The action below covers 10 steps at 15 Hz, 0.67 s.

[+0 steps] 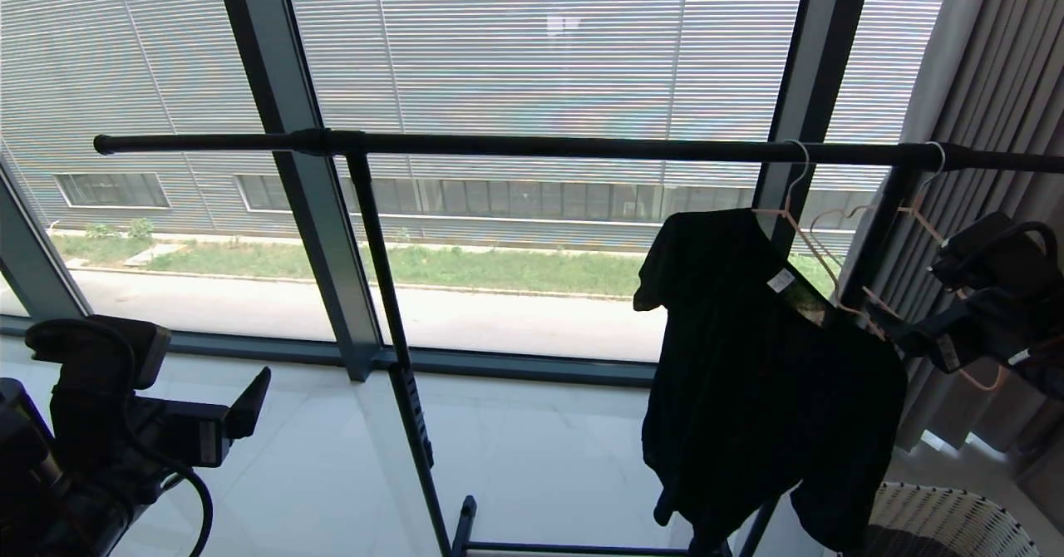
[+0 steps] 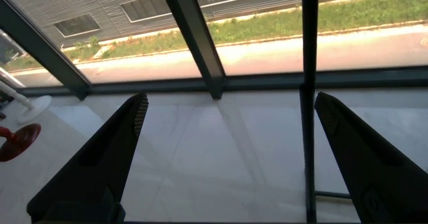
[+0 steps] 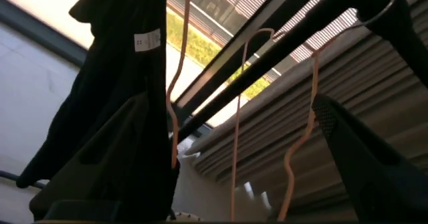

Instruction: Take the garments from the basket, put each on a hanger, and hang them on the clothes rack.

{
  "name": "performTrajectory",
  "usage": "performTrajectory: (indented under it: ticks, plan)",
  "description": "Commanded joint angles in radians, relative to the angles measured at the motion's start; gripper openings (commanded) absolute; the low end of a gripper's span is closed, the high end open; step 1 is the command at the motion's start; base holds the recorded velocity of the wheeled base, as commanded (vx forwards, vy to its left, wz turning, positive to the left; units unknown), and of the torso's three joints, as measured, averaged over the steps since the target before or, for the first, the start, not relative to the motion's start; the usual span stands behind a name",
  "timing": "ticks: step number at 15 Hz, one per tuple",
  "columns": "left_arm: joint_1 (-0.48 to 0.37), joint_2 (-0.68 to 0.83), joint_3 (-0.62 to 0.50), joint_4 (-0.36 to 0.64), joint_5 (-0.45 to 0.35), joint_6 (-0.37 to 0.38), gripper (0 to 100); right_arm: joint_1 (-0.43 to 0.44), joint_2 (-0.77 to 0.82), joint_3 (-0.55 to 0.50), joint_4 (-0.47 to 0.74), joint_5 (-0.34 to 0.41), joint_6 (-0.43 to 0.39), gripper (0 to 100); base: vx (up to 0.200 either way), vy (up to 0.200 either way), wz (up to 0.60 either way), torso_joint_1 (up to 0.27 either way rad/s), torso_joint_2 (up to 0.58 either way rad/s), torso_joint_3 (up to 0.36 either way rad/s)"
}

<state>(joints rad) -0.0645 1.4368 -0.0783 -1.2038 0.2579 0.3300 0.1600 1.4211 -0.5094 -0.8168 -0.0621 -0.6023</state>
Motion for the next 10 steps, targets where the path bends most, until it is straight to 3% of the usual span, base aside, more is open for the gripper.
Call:
performTrajectory:
  ticks: [1,6,10]
  plan:
    - [0.000,-0.007,0.002,0.000,0.000,0.000,100,-0.025,-0.042,0.017,-0.001,0.004,-0.034,100,-0.200,0.000,0.00,-0.007,0.00,0.007]
    - [0.000,-0.047,0.008,0.000,0.001,-0.002,100,-0.053,-0.047,0.012,-0.015,0.001,-0.039,100,-0.200,0.000,0.00,0.000,0.00,0.002]
    - [0.009,-0.067,0.006,0.000,0.001,-0.011,100,-0.056,-0.067,0.011,-0.024,0.002,-0.039,100,0.000,0.000,0.00,0.000,0.00,0.000]
